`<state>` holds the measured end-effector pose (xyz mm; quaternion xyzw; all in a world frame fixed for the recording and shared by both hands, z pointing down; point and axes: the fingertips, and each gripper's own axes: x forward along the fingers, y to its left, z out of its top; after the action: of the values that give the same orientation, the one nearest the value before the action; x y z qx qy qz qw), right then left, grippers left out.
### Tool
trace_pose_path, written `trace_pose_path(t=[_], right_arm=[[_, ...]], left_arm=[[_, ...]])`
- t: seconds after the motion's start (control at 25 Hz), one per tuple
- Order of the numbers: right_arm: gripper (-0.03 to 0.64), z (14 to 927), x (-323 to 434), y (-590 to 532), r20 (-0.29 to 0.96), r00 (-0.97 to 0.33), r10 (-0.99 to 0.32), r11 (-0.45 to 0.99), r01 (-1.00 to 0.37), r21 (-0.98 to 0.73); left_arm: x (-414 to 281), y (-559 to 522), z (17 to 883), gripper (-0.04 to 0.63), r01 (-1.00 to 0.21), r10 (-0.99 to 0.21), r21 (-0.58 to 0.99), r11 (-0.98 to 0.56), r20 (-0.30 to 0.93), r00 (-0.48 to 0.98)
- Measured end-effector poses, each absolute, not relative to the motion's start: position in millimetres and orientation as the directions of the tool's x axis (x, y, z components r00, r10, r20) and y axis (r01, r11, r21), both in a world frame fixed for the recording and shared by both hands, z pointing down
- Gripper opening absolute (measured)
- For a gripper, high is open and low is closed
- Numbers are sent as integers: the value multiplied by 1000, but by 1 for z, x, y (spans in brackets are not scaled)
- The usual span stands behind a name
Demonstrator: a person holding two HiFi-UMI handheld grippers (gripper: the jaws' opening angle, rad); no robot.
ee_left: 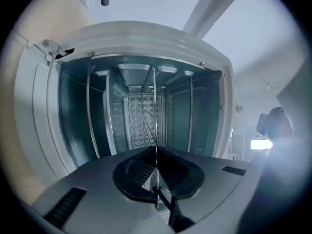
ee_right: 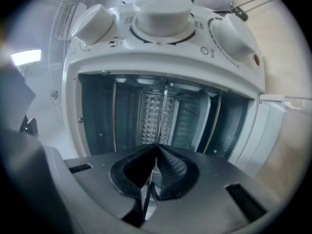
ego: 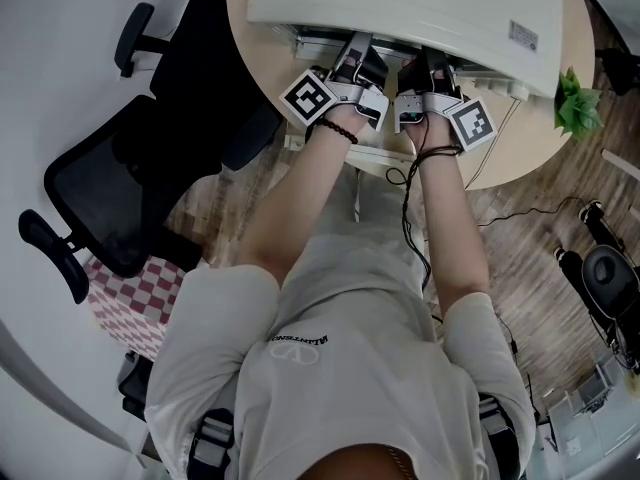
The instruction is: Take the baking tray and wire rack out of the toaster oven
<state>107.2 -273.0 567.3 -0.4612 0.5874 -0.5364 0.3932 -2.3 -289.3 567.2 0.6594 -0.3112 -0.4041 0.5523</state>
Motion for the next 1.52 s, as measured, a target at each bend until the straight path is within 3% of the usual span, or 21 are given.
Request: trace_pose_path(t=[0.96, 1.52], right_arm=[[12, 557, 97, -218, 41, -207, -977, -15, -124, -992], [12, 557, 93, -166, 77, -260, -963, -52, -105, -993]], left_arm=[[-13, -235, 560, 8, 60, -823, 976, -209, -209, 529], [-16, -183, 557, 8, 48, -842, 982, -185, -184, 508]])
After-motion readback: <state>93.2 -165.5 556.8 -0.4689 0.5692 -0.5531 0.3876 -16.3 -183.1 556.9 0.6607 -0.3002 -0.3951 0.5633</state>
